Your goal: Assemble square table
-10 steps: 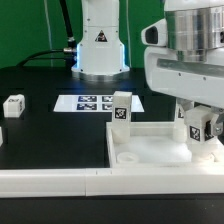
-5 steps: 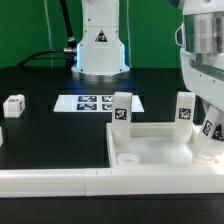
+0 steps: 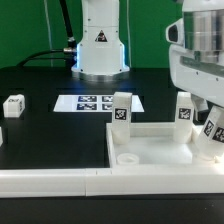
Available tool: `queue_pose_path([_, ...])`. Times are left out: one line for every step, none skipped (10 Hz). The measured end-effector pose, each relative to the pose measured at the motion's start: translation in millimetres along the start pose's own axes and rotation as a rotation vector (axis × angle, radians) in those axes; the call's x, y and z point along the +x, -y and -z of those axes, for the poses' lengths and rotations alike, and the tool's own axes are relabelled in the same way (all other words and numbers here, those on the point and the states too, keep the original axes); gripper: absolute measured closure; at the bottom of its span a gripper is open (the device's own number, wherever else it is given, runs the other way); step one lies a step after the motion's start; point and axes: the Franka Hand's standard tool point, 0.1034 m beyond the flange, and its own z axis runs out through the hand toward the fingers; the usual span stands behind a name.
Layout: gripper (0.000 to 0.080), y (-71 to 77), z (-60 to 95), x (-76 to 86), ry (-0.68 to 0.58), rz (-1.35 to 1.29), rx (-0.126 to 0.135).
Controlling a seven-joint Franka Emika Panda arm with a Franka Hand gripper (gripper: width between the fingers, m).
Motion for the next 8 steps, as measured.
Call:
queue_pose_path([0.0173, 1.4, 1.0, -0.6, -0.001, 0.07, 0.002])
queue_pose_path([0.0153, 0.3, 0.0, 0.1, -0.001, 0.146, 0.0])
queue_pose_path([0.0153, 0.1, -0.1, 0.3, -0.001, 0.21, 0.0])
queue_pose_path([0.0153, -0.3, -0.1, 0.7, -0.008, 0.314, -0.006])
queue_pose_path([0.0151, -1.8, -1.0, 1.6, -0.027, 0.497, -0.024])
queue_pose_path([0.0151, -3.4, -2.7, 3.5, -0.038, 0.616, -0.029])
queue_pose_path([0.0151, -3.2, -3.1, 4.5, -0.043, 0.648, -0.025])
queue_pose_path([0.0177, -2.9, -3.0, 4.1, -0.043, 0.637, -0.023])
